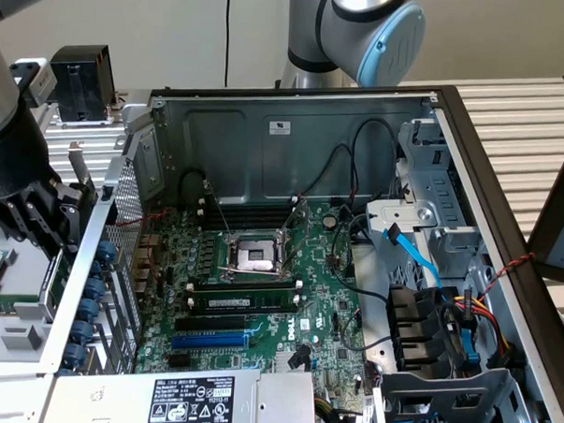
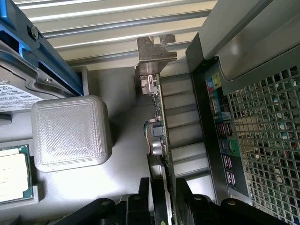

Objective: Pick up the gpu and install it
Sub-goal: 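Pick up the gpu and move the gpu toward the slot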

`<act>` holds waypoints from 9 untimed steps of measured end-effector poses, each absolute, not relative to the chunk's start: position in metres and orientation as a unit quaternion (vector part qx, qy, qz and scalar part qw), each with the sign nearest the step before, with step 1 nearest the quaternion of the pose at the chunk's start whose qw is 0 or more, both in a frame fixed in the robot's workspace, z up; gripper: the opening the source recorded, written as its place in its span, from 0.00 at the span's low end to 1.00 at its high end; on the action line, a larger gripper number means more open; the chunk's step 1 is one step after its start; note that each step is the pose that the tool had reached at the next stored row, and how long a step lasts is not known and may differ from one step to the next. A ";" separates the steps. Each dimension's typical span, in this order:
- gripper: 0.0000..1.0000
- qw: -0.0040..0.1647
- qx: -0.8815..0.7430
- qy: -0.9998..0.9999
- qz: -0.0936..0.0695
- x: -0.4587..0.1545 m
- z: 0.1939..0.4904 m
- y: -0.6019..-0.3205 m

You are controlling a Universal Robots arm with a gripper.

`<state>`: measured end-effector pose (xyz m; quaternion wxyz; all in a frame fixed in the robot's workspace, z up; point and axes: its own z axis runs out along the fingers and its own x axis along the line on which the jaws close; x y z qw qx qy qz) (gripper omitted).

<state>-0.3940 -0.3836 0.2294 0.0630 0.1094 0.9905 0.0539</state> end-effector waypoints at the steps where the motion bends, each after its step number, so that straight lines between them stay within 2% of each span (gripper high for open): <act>1: 0.36 0.064 0.109 0.990 0.054 -0.394 0.229 -0.384; 9: 0.36 0.070 0.108 0.990 0.061 -0.395 0.229 -0.385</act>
